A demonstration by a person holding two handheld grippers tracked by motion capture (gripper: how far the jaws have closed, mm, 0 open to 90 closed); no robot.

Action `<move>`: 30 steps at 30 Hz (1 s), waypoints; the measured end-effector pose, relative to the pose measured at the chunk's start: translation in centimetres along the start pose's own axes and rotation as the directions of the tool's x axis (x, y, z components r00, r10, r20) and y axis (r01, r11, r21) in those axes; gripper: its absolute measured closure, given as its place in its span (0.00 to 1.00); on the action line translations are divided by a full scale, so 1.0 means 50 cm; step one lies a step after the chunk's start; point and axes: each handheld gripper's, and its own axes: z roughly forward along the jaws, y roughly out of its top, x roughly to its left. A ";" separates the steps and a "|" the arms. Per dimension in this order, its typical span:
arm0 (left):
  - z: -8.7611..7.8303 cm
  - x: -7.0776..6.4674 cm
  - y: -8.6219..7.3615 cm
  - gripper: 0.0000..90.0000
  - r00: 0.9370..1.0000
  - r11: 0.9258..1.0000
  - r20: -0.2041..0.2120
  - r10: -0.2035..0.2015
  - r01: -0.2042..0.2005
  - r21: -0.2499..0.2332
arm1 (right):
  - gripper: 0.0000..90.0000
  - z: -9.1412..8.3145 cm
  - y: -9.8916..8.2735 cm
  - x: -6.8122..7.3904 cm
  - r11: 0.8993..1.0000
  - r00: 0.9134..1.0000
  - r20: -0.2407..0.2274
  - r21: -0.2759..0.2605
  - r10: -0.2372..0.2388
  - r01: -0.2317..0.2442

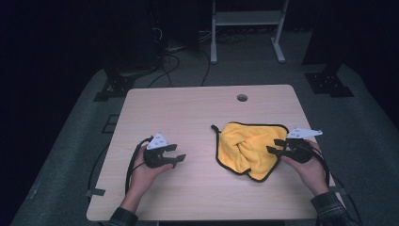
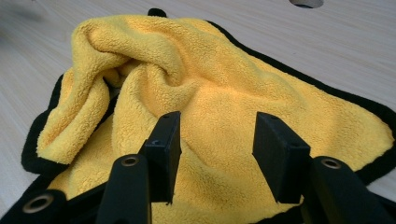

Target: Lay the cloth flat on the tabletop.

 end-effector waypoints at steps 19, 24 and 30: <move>0.226 0.027 0.132 0.47 0.999 0.998 0.037 0.035 -0.037 0.046 | 0.56 0.001 -0.007 0.018 1.000 1.000 -0.028 0.007 -0.015 0.015; 0.265 0.041 0.149 0.49 0.999 0.997 0.022 0.035 -0.036 0.068 | 0.56 0.001 -0.008 0.017 1.000 0.999 -0.026 0.005 -0.018 0.018; 0.305 0.046 0.151 0.49 1.000 0.996 -0.006 0.026 -0.025 0.088 | 0.56 0.002 -0.008 0.016 1.000 0.999 -0.027 0.004 -0.020 0.020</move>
